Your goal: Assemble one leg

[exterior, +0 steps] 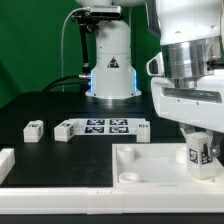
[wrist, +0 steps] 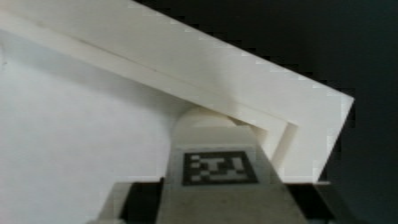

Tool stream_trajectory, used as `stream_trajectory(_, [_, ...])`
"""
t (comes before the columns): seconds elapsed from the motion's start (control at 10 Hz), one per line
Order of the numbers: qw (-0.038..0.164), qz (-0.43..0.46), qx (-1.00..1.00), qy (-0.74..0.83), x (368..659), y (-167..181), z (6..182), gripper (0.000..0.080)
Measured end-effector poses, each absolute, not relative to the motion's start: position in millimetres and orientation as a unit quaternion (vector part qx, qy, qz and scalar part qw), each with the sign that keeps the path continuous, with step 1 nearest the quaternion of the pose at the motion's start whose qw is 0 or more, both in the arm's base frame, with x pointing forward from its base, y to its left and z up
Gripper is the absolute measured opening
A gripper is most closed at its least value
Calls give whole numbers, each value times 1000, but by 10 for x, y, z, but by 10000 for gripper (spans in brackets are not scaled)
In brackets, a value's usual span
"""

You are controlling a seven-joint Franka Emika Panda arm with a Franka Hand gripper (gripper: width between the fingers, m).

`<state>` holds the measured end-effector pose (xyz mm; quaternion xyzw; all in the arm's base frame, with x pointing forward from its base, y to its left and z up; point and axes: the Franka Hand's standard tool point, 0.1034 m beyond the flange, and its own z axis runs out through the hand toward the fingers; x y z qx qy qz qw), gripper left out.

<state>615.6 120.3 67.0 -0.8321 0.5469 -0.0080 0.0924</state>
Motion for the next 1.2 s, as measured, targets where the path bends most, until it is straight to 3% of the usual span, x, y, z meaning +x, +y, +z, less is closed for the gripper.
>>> stream_trajectory(0.1, [92, -8, -836, 542, 6155, 1206, 668, 291])
stream_trajectory(0.2, [92, -11, -849, 521, 6154, 1207, 668, 473])
stream_trajectory(0.3, [92, -13, -864, 494, 6154, 1234, 674, 588])
stream_trajectory(0.7, [80, -35, -972, 219, 6165, 1217, 682, 646])
stream_trajectory(1.2, [40, -38, -991, -122, 6218, 1232, 642, 649])
